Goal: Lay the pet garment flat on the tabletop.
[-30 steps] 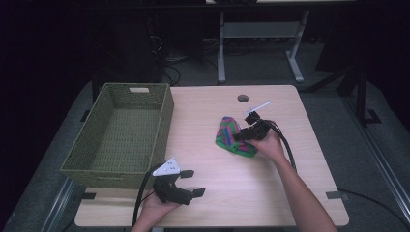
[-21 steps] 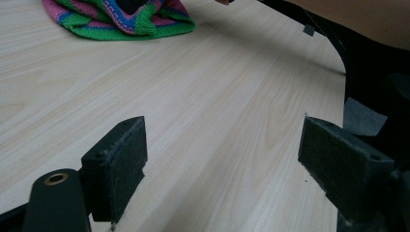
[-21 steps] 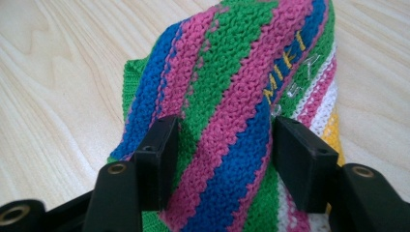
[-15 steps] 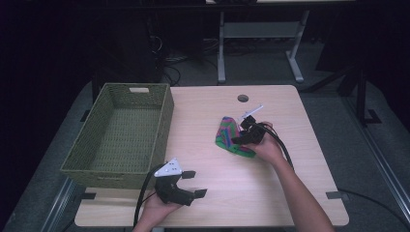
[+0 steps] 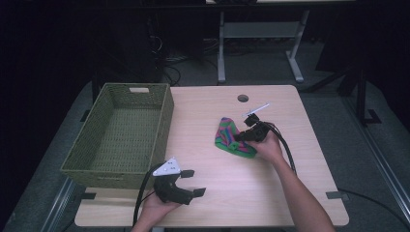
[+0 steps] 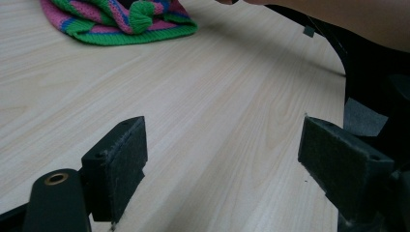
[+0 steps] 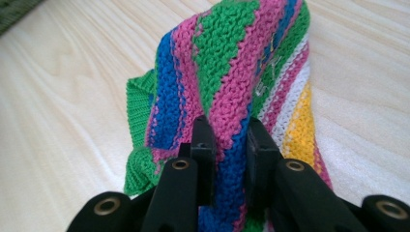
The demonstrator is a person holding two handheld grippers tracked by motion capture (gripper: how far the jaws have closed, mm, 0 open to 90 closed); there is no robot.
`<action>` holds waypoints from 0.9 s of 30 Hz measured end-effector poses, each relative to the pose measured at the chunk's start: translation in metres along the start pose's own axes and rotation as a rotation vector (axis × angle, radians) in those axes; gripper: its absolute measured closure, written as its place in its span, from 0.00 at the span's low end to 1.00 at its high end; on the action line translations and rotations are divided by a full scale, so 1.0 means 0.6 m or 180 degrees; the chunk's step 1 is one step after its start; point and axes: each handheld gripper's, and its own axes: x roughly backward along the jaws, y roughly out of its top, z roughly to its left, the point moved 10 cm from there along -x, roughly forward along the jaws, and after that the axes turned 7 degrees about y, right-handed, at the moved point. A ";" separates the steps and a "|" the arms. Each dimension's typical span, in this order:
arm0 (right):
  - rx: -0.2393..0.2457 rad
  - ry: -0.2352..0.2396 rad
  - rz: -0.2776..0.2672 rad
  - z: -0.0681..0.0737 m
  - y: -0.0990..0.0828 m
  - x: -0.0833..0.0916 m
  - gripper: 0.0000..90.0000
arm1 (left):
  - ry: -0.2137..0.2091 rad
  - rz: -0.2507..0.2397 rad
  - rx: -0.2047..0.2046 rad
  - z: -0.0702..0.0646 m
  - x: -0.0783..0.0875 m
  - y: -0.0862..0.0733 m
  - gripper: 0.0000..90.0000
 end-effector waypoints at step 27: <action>0.0225 0.0450 -0.0261 0.059 0.013 0.108 0.86 | 0.0040 -0.0020 0.0021 0.004 0.001 0.001 0.20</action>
